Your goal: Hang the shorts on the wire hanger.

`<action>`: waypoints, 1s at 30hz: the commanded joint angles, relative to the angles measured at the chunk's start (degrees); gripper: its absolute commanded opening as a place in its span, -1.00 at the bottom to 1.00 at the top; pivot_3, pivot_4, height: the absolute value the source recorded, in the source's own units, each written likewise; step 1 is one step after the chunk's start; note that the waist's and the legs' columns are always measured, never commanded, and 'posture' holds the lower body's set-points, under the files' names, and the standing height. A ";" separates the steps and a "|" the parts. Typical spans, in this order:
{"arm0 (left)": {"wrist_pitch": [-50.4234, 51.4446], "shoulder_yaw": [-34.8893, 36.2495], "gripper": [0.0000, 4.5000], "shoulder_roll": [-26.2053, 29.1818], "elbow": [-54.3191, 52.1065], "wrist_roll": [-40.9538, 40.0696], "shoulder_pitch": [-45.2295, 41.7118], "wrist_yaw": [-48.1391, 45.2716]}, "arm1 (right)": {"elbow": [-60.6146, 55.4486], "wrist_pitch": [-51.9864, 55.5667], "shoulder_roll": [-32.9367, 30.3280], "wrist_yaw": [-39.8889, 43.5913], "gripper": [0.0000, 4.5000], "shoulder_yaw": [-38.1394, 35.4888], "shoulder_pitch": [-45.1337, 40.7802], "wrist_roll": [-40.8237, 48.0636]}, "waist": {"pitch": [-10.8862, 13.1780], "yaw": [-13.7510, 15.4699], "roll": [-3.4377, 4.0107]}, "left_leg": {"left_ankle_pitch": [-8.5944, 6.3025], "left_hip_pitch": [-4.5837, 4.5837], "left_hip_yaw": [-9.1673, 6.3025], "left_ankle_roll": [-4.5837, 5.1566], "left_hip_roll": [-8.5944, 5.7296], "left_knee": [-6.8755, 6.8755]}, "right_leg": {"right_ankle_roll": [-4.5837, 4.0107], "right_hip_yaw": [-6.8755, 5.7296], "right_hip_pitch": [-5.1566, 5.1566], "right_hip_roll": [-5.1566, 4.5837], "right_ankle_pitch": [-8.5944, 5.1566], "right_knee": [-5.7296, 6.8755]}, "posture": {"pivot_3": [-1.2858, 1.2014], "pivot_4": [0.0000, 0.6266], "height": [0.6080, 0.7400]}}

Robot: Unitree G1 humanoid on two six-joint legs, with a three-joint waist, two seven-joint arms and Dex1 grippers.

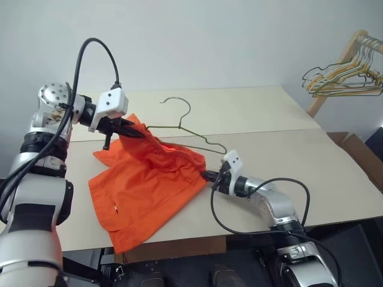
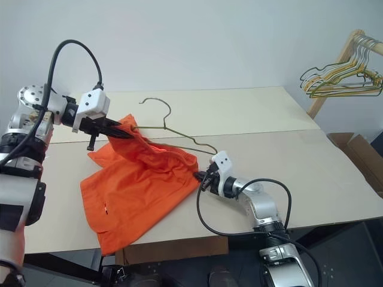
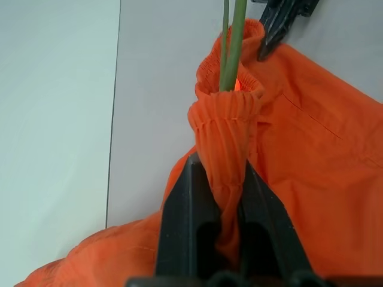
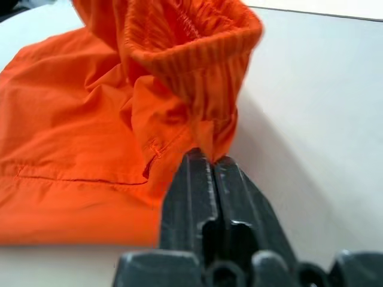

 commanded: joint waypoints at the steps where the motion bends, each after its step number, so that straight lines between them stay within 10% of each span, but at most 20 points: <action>1: -0.49 0.03 -1.00 1.70 -2.30 -1.96 -0.25 -0.18 | -0.64 1.29 -0.70 -0.46 -0.99 -2.86 -1.58 2.03 | 0.00 -0.08 0.00 | 0.00 0.00 0.00 0.00 -0.01 0.00 | 0.00 0.00 0.00 -0.01 0.00 0.00 | -0.03 -1.00 1.00; 30: -2.39 -6.45 -1.00 8.23 -4.61 -11.89 1.32 -0.18 | 8.40 3.45 -14.99 9.79 -0.99 -6.16 -4.15 5.63 | 0.00 -1.02 0.00 | 0.00 -0.09 -0.03 0.00 -0.01 0.01 | 0.03 0.01 -0.07 -0.01 -0.02 -0.03 | -0.03 -1.00 1.00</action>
